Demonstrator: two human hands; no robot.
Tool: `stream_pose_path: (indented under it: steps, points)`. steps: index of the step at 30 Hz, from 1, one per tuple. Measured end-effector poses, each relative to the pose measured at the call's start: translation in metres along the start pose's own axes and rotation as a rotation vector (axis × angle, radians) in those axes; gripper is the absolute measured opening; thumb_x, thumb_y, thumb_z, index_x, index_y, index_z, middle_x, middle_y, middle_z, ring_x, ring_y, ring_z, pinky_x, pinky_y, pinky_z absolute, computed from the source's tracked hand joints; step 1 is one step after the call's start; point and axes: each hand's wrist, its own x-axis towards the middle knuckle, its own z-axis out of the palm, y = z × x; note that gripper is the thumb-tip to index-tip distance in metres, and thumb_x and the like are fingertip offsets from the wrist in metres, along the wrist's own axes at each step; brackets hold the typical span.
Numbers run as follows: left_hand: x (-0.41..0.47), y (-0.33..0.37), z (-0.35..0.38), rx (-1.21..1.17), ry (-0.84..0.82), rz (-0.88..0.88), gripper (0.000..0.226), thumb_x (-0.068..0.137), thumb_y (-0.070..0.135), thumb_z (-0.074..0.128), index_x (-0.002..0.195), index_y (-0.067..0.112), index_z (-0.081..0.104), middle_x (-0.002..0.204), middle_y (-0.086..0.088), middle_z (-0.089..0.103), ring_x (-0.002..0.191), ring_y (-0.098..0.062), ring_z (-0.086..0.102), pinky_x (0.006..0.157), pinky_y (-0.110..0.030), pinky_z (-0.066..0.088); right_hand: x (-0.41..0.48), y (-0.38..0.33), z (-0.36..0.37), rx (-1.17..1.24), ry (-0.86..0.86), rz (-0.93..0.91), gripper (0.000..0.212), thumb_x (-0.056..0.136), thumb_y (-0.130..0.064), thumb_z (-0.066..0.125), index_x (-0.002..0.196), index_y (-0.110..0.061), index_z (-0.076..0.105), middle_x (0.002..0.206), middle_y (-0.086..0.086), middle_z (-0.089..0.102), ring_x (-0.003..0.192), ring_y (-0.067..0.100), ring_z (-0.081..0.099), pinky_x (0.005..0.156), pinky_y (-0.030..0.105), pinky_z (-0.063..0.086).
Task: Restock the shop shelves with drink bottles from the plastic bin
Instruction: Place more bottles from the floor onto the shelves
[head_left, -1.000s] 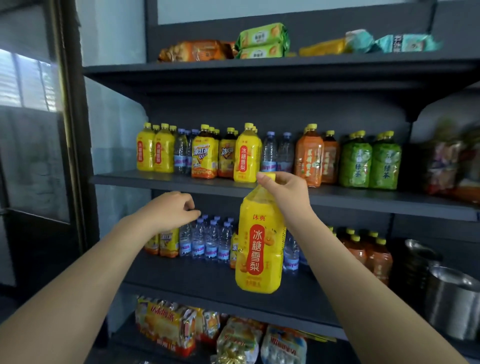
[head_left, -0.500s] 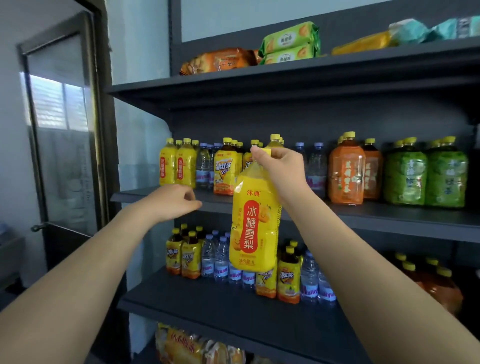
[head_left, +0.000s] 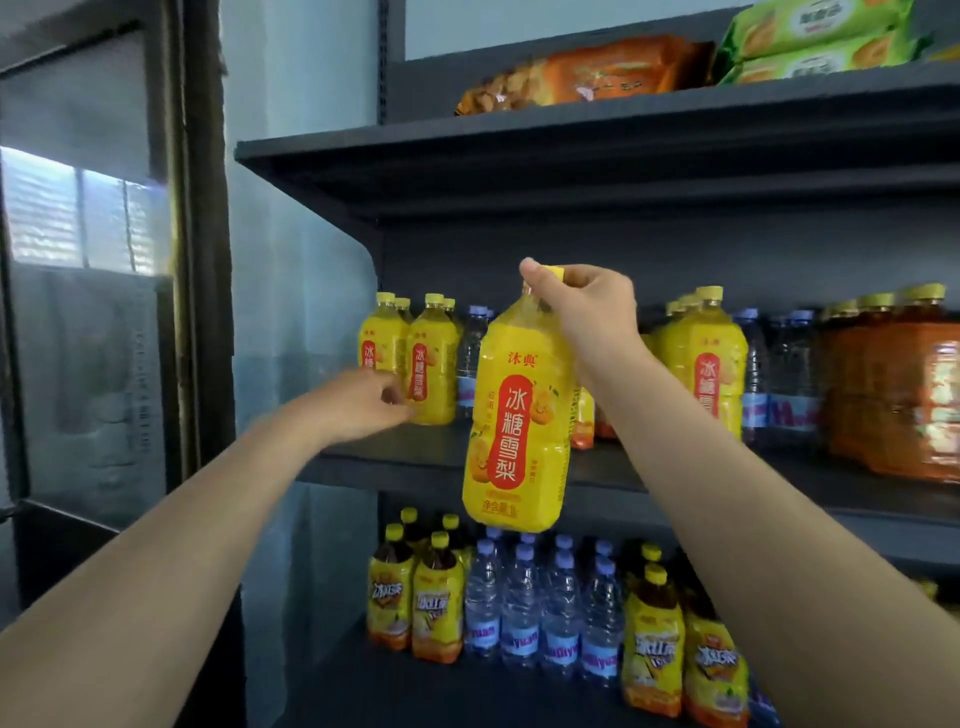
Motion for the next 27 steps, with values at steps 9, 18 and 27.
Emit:
stream_pose_path:
  steps: [9,18,27]
  points:
    - [0.077,-0.11,0.017,-0.002,-0.105,0.065,0.026,0.09,0.035,0.053,0.106,0.016,0.059,0.111,-0.004,0.06,0.1,-0.019,0.055,0.088,-0.033,0.047,0.062,0.011,0.134,-0.036,0.079,-0.023,0.028,0.079,-0.044,0.071,0.068,-0.02,0.061,0.088,0.016,0.07,0.079,0.027,0.067,0.078,0.045,0.057]
    - [0.109,-0.176,0.041,0.045,-0.142,0.059,0.033,0.092,0.041,0.048,0.111,0.016,0.057,0.113,-0.002,0.057,0.098,-0.016,0.053,0.084,-0.029,0.046,0.11,0.059,0.222,-0.073,0.077,-0.004,0.026,0.08,-0.041,0.072,0.066,-0.022,0.06,0.079,0.003,0.067,0.082,0.021,0.065,0.078,0.038,0.055]
    - [0.121,-0.202,0.065,0.0,-0.153,0.079,0.034,0.091,0.043,0.049,0.111,0.017,0.057,0.112,-0.001,0.054,0.1,-0.015,0.052,0.084,-0.028,0.045,0.138,0.094,0.272,-0.113,0.094,0.009,0.048,0.084,-0.037,0.068,0.104,0.006,0.063,0.101,0.018,0.067,0.101,0.031,0.061,0.091,0.04,0.047]
